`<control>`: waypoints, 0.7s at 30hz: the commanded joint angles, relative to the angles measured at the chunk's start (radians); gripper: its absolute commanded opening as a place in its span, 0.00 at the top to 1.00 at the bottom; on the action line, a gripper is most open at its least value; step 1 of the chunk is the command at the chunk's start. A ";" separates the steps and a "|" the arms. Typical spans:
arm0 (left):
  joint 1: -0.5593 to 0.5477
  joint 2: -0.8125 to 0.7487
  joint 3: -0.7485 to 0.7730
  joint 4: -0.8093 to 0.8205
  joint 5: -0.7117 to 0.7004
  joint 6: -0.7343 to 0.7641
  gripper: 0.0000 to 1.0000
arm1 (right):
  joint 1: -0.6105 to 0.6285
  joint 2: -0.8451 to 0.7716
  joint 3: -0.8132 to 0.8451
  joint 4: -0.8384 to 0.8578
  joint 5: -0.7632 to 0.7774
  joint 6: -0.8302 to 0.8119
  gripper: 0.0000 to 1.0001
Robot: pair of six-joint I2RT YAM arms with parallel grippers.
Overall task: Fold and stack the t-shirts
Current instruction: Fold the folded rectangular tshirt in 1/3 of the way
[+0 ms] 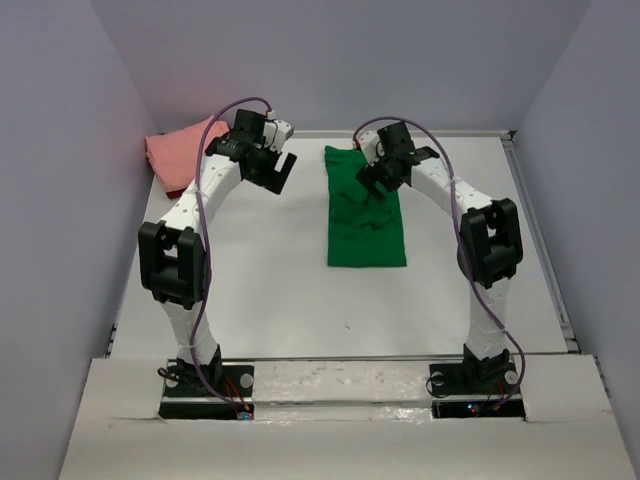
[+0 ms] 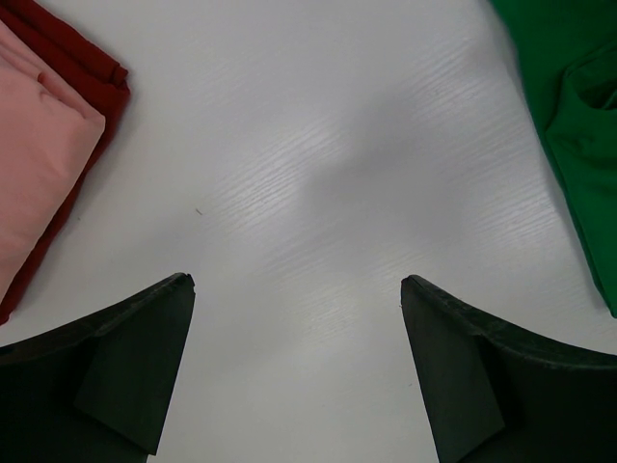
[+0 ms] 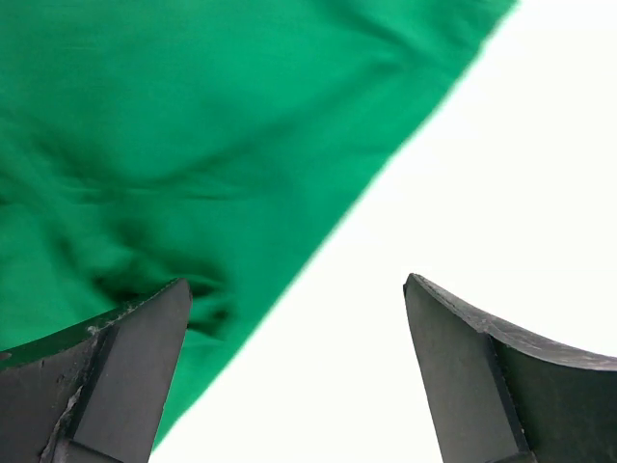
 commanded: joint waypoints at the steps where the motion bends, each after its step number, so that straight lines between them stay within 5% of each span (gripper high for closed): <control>1: 0.004 -0.045 0.020 0.004 0.017 -0.005 0.01 | -0.052 -0.067 0.034 0.057 0.086 0.056 0.03; 9: 0.004 -0.053 -0.006 0.016 0.013 -0.002 0.01 | -0.135 -0.132 -0.019 -0.082 -0.136 0.148 0.12; 17: 0.004 -0.037 0.006 0.011 0.017 -0.002 0.01 | -0.166 -0.175 -0.090 -0.157 -0.400 0.206 0.50; 21: 0.004 -0.033 0.012 0.008 0.019 -0.004 0.01 | -0.166 -0.147 -0.088 -0.184 -0.477 0.212 0.54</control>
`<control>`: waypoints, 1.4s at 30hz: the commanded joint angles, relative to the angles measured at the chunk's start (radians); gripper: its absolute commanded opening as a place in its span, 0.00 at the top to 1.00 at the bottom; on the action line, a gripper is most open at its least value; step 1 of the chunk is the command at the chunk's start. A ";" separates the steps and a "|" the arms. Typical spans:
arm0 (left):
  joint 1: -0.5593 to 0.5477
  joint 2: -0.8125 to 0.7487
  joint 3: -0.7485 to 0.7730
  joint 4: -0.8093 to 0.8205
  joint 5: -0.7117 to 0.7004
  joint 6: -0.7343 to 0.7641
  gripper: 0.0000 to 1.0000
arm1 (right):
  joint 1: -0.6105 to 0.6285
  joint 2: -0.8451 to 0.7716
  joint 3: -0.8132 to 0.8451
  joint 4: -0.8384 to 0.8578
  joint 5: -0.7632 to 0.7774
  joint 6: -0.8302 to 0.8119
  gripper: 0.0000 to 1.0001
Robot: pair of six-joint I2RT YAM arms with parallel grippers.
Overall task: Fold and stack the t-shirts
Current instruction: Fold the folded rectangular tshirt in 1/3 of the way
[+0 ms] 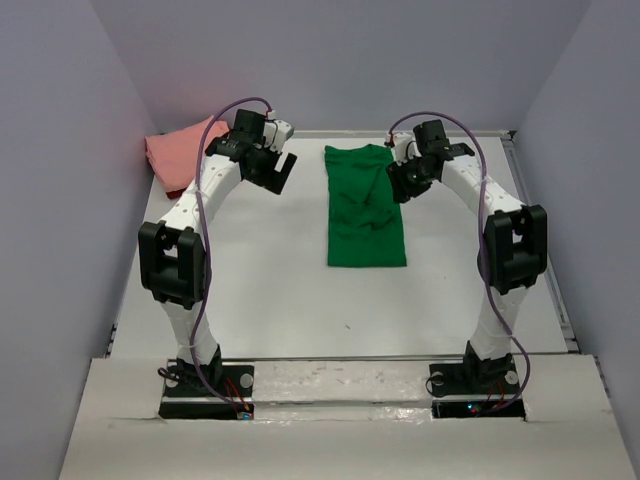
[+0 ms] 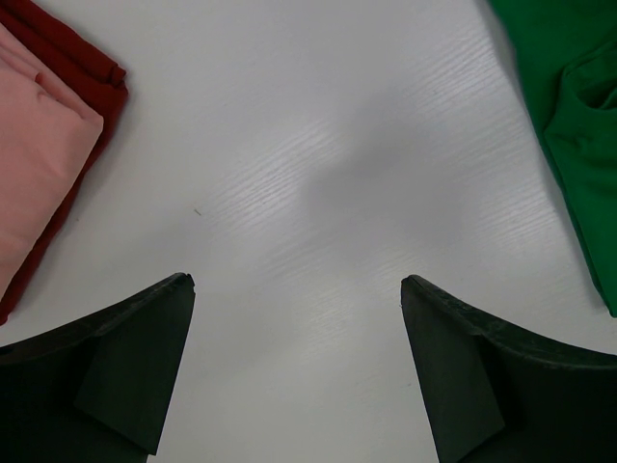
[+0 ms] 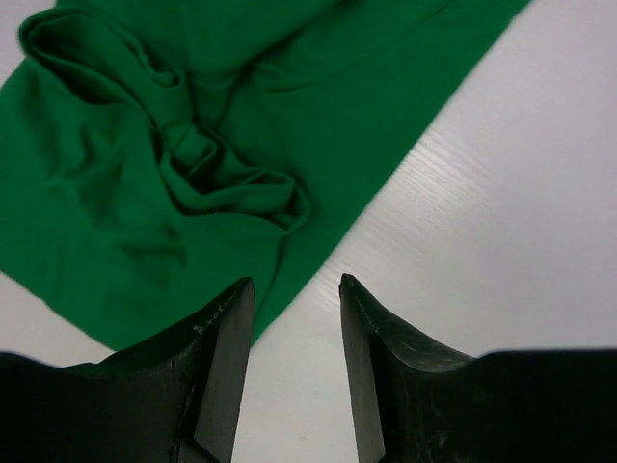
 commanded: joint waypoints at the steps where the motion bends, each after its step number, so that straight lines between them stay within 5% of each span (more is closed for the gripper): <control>1: 0.004 -0.033 0.015 0.006 0.013 -0.004 0.01 | -0.013 -0.016 -0.001 -0.047 -0.162 0.029 0.54; 16: 0.005 -0.049 -0.006 0.012 0.008 0.001 0.01 | -0.013 0.140 0.098 -0.075 -0.266 0.032 0.54; 42: 0.005 -0.045 -0.009 0.009 0.019 0.001 0.01 | -0.022 0.167 0.068 -0.063 -0.143 -0.005 0.50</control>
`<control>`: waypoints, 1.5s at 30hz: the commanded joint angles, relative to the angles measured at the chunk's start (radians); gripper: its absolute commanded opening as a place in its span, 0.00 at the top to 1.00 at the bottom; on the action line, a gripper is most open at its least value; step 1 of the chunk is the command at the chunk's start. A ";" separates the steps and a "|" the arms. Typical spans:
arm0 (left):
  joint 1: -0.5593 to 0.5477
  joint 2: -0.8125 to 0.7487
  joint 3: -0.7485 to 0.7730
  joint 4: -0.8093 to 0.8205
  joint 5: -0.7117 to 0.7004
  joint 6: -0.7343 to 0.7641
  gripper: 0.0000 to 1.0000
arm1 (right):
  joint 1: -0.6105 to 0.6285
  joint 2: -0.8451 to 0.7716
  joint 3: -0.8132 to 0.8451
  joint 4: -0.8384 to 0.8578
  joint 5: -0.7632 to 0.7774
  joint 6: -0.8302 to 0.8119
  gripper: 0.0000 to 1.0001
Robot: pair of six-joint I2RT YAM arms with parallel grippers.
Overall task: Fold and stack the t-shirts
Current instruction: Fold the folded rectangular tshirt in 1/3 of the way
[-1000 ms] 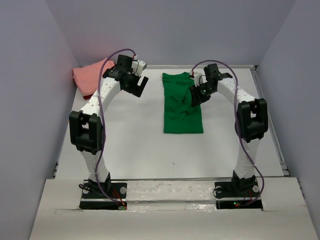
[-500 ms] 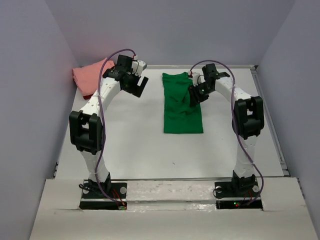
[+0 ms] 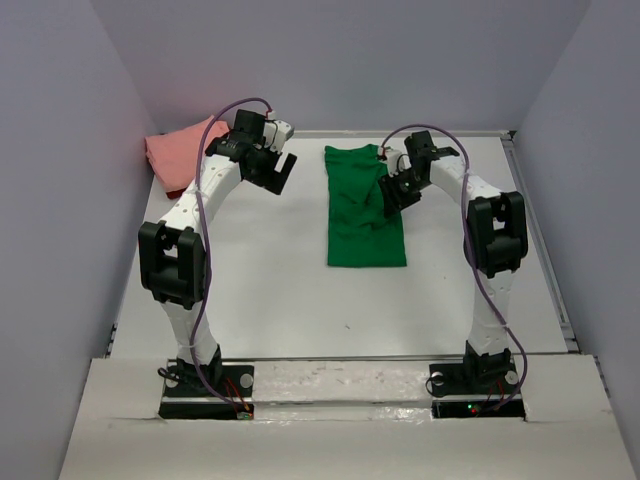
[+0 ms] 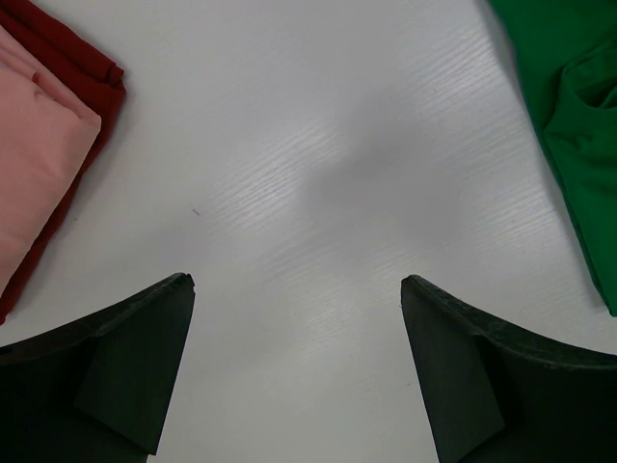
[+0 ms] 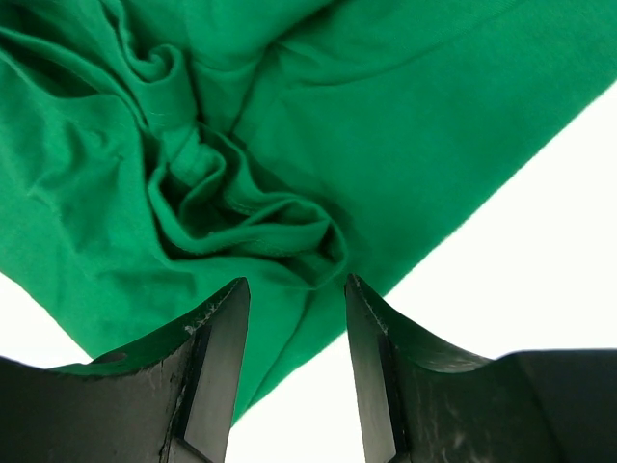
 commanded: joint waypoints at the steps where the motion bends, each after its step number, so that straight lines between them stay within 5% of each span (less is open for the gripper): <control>1: 0.002 -0.045 -0.007 0.010 0.015 0.001 0.01 | -0.011 -0.023 -0.008 0.010 0.023 -0.014 0.50; 7: 0.004 -0.045 -0.005 0.010 0.015 0.001 0.01 | -0.011 -0.011 -0.015 0.011 0.018 -0.013 0.56; 13: 0.002 -0.046 -0.004 0.007 0.015 0.001 0.01 | -0.011 0.003 0.000 0.008 -0.005 -0.008 0.80; 16: 0.004 -0.049 -0.008 0.007 0.013 0.002 0.01 | -0.011 0.008 0.008 0.002 -0.013 -0.008 0.81; 23: 0.002 -0.046 -0.001 0.005 0.013 0.002 0.01 | -0.011 0.015 0.012 -0.003 -0.028 -0.011 1.00; 45: 0.002 -0.054 -0.005 0.008 0.008 0.004 0.01 | -0.011 0.041 0.181 -0.023 0.076 -0.019 1.00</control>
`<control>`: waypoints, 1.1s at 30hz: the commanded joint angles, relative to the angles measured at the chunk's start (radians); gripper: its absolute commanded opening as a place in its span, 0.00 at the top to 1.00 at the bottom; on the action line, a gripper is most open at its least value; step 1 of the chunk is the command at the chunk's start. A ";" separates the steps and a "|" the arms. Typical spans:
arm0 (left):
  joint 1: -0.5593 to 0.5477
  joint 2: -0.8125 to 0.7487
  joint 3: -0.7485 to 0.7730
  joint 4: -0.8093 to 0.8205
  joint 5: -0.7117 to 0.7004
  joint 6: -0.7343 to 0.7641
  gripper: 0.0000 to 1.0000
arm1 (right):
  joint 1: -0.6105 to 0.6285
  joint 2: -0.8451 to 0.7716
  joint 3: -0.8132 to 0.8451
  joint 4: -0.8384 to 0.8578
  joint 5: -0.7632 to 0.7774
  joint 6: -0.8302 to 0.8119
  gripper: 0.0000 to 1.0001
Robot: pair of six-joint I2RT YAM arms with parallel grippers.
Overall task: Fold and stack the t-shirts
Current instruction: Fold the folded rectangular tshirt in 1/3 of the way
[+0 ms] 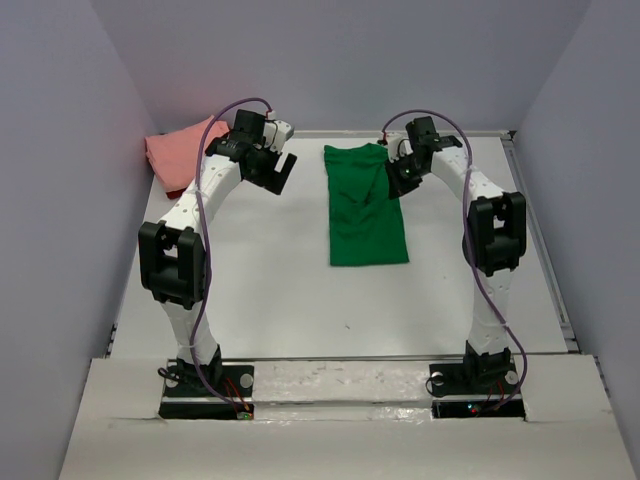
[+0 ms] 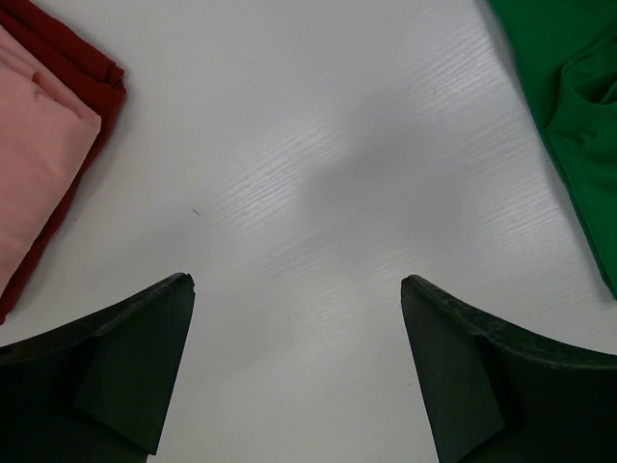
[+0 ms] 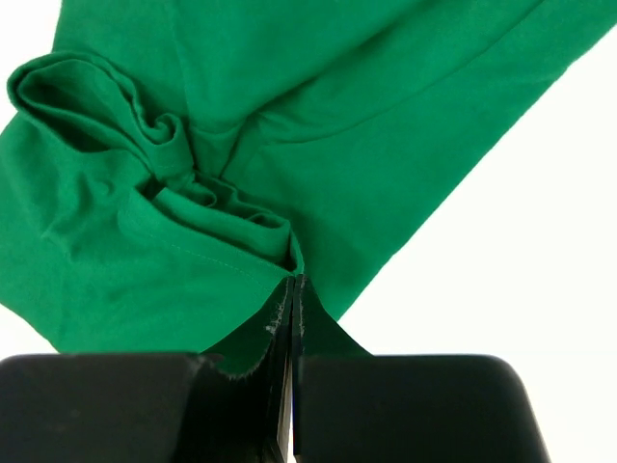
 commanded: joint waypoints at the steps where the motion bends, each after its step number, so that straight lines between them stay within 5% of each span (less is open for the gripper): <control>1: 0.002 -0.054 -0.007 0.009 0.007 0.004 0.01 | -0.007 0.028 0.052 -0.004 0.040 -0.008 1.00; 31: 0.004 -0.103 -0.062 0.026 -0.030 0.011 0.01 | -0.007 0.188 0.113 0.010 0.162 0.015 1.00; 33: 0.004 -0.102 -0.059 0.026 -0.028 0.011 0.01 | -0.007 0.169 0.108 0.007 0.170 0.009 0.78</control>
